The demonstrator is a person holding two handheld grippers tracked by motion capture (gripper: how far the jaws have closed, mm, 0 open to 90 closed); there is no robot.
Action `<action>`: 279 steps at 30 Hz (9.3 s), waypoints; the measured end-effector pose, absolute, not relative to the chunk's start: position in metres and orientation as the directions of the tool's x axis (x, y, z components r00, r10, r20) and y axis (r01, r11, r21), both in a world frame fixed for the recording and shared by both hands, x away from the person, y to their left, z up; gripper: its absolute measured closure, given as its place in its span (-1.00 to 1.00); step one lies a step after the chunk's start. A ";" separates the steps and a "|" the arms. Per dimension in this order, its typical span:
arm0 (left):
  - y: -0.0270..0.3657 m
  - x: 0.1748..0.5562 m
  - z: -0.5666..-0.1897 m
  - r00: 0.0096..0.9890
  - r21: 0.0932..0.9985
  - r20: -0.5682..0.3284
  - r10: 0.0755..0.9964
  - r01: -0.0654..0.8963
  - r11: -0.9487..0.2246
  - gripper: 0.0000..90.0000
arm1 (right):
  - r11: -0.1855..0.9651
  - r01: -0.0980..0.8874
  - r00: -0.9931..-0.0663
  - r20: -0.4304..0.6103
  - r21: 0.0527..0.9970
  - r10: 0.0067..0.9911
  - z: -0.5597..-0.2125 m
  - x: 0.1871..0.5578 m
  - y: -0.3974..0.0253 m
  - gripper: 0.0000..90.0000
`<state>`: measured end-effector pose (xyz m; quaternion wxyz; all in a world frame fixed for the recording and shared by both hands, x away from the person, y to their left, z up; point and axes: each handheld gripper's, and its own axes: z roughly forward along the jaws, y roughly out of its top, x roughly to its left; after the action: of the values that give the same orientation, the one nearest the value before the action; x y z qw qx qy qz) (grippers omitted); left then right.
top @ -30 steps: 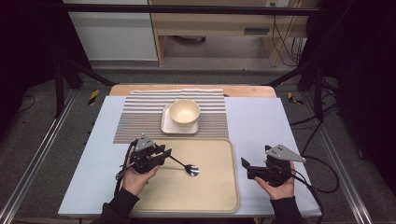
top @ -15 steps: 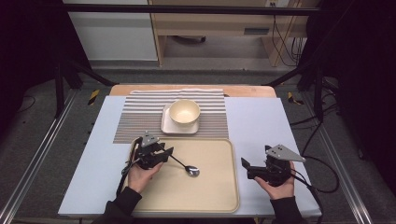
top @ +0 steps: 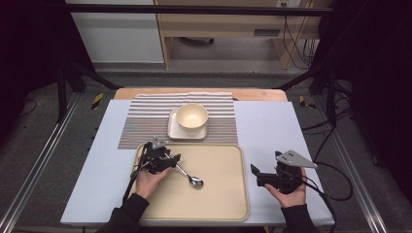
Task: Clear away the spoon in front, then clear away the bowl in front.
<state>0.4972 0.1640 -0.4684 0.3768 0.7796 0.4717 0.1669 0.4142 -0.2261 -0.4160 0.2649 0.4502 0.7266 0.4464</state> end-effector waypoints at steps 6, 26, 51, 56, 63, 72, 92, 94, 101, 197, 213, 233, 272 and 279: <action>0.163 0.500 -0.472 0.497 0.728 -0.077 0.865 0.620 -0.292 -0.02 | 0.199 0.419 -0.455 0.014 0.886 0.891 -0.416 0.414 -0.226 -0.94; 0.163 0.502 -0.472 0.500 0.713 0.026 0.865 0.597 -0.367 -0.54 | 0.197 0.416 -0.455 0.016 0.888 0.890 -0.416 0.414 -0.226 -0.94; 0.135 0.461 -0.460 0.656 0.742 -0.011 0.754 0.511 -0.434 0.82 | 0.190 0.410 -0.456 0.020 0.892 0.890 -0.414 0.412 -0.228 -0.93; 0.127 0.456 -0.466 0.685 0.719 -0.008 0.729 0.511 -0.472 0.94 | 0.189 0.410 -0.458 0.023 0.892 0.888 -0.414 0.412 -0.227 -0.93; 0.120 0.453 -0.471 0.720 0.689 -0.008 0.694 0.507 -0.518 0.98 | 0.189 0.409 -0.457 0.020 0.893 0.889 -0.414 0.412 -0.228 -0.93; 0.123 0.446 -0.469 0.743 0.673 -0.015 0.669 0.502 -0.543 0.98 | 0.191 0.408 -0.457 0.019 0.893 0.889 -0.414 0.412 -0.228 -0.93; 0.155 0.422 -0.465 0.766 0.634 -0.018 0.642 0.505 -0.585 0.98 | 0.190 0.409 -0.456 0.020 0.892 0.890 -0.414 0.412 -0.228 -0.93; 0.159 0.421 -0.465 0.761 0.635 -0.019 0.648 0.509 -0.581 0.98 | 0.189 0.409 -0.456 0.021 0.893 0.890 -0.414 0.412 -0.228 -0.93; 0.170 0.421 -0.464 0.738 0.633 -0.023 0.674 0.533 -0.562 0.98 | 0.190 0.411 -0.457 0.022 0.892 0.889 -0.414 0.412 -0.227 -0.93; 0.217 0.405 -0.451 0.659 0.731 0.019 0.752 0.504 -0.460 0.66 | 0.194 0.415 -0.455 0.018 0.889 0.890 -0.415 0.413 -0.226 -0.92; 0.215 0.436 -0.415 0.589 0.831 -0.022 0.808 0.461 -0.313 -0.04 | 0.188 0.423 -0.438 0.018 0.886 0.899 -0.414 0.413 -0.229 -0.97; 0.182 0.495 -0.387 0.556 0.882 -0.022 0.831 0.402 -0.246 -0.32 | 0.187 0.418 -0.424 0.008 0.889 0.906 -0.412 0.413 -0.234 -0.98; 0.152 0.608 -0.404 0.457 0.850 0.026 0.889 0.458 -0.261 -0.25 | 0.165 0.419 -0.424 0.032 0.893 0.905 -0.412 0.414 -0.237 -0.94; 0.150 0.622 -0.422 0.438 0.827 0.021 0.899 0.498 -0.261 -0.14 | 0.171 0.424 -0.426 0.029 0.889 0.904 -0.414 0.415 -0.236 -0.93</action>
<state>0.6215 0.1503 -0.4225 0.3921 0.7519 0.4642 0.2558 0.4147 -0.2361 -0.4138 0.2686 0.4637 0.7164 0.4467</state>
